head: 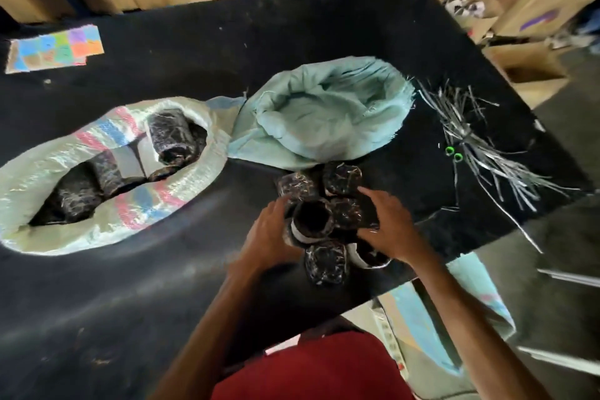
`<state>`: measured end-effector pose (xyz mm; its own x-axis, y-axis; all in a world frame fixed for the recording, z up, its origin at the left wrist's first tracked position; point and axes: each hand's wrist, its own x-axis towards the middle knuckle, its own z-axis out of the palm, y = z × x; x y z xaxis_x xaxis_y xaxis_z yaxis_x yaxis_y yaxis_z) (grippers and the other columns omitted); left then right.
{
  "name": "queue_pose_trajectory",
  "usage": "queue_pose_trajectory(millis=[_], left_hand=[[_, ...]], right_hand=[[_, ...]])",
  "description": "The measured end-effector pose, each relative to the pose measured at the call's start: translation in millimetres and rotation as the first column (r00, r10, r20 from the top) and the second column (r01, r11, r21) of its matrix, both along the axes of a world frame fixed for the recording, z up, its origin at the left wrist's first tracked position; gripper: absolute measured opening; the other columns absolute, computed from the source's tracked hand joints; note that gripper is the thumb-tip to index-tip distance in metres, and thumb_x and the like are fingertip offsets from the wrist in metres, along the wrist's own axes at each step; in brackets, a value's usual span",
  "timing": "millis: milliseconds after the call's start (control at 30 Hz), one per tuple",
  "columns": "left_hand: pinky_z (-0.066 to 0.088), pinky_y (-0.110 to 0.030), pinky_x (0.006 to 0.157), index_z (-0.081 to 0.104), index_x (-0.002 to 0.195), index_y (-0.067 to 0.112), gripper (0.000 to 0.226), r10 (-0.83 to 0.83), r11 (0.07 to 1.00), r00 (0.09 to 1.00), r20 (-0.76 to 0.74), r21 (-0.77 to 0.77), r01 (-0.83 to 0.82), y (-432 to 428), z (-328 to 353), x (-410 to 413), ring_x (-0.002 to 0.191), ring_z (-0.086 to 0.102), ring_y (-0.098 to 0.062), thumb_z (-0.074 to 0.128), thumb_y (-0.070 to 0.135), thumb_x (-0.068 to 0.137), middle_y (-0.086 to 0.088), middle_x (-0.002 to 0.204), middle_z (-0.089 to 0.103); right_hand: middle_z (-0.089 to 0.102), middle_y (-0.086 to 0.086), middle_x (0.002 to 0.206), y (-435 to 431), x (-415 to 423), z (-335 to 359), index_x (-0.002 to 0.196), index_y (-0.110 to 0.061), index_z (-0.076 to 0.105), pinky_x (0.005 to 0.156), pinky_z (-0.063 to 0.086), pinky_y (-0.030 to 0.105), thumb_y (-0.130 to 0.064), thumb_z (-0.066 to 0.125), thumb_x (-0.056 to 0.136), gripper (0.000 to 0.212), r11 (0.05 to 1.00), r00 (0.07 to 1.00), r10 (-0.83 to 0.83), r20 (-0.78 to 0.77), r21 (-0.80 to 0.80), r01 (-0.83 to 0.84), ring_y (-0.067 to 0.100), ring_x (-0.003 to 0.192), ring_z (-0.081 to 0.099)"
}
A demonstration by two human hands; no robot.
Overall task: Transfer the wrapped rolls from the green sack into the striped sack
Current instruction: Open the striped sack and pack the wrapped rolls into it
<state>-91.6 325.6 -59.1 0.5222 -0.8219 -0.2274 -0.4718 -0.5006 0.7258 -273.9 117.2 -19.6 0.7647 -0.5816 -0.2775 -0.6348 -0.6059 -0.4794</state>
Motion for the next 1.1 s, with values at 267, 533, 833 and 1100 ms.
queue_pose_trajectory(millis=[267, 533, 833, 1100], left_hand=[[0.05, -0.036, 0.097, 0.047, 0.136, 0.027, 0.097, 0.263, 0.958, 0.959, -0.106, -0.09, -0.272, -33.4, -29.1, -49.0, 0.117, 0.061, -0.015, 0.094, 0.038, 0.052, 0.005, 0.127, 0.063], [0.054, -0.024, 0.09, 0.056, 0.125, 0.025, 0.083, 0.365, 0.871, 0.868, -0.337, -0.207, -0.446, -43.8, -4.8, -48.1, 0.103, 0.068, -0.006, 0.098, 0.028, 0.054, 0.006, 0.112, 0.071], [0.057, -0.034, 0.083, 0.055, 0.133, 0.013, 0.072, 0.392, 0.642, 0.567, -0.724, -0.226, -0.732, 20.8, 66.2, 3.1, 0.108, 0.069, -0.025, 0.082, 0.039, 0.072, -0.01, 0.122, 0.07], [0.049, -0.055, 0.103, 0.066, 0.13, 0.016, 0.056, 0.496, 0.435, 0.225, -0.839, 0.015, -0.9, 135.9, 80.4, 49.5, 0.113, 0.067, -0.034, 0.064, 0.054, 0.089, -0.016, 0.121, 0.071]], right_hand=[[0.03, 0.008, 0.147, 1.3, -61.5, -80.6, 0.151, -0.034, 0.03, 0.106, 0.041, 0.029, -0.02, 0.088, 0.056, 0.112, 0.993, 0.993, 0.084, -0.087, 0.095, -0.076, 0.028, 0.133, 0.044], [0.054, 0.003, 0.137, -10.2, -77.0, -51.9, 0.143, -0.038, 0.032, 0.102, 0.051, 0.038, -0.034, 0.1, 0.045, 0.12, 0.873, 0.914, -0.274, 0.298, 0.477, 0.106, 0.017, 0.124, 0.058], [0.068, 0.008, 0.127, 44.3, 41.5, 34.3, 0.144, -0.017, 0.045, 0.078, 0.059, 0.032, -0.027, 0.082, 0.074, 0.079, 0.246, 0.824, -0.543, 0.164, 0.969, -0.031, 0.025, 0.113, 0.066], [0.078, -0.008, 0.092, 159.0, 154.2, 46.5, 0.112, -0.03, 0.065, 0.086, 0.059, 0.049, -0.028, 0.063, 0.093, 0.02, 0.081, 0.914, -0.405, -0.009, 0.996, 0.045, 0.022, 0.104, 0.066]])
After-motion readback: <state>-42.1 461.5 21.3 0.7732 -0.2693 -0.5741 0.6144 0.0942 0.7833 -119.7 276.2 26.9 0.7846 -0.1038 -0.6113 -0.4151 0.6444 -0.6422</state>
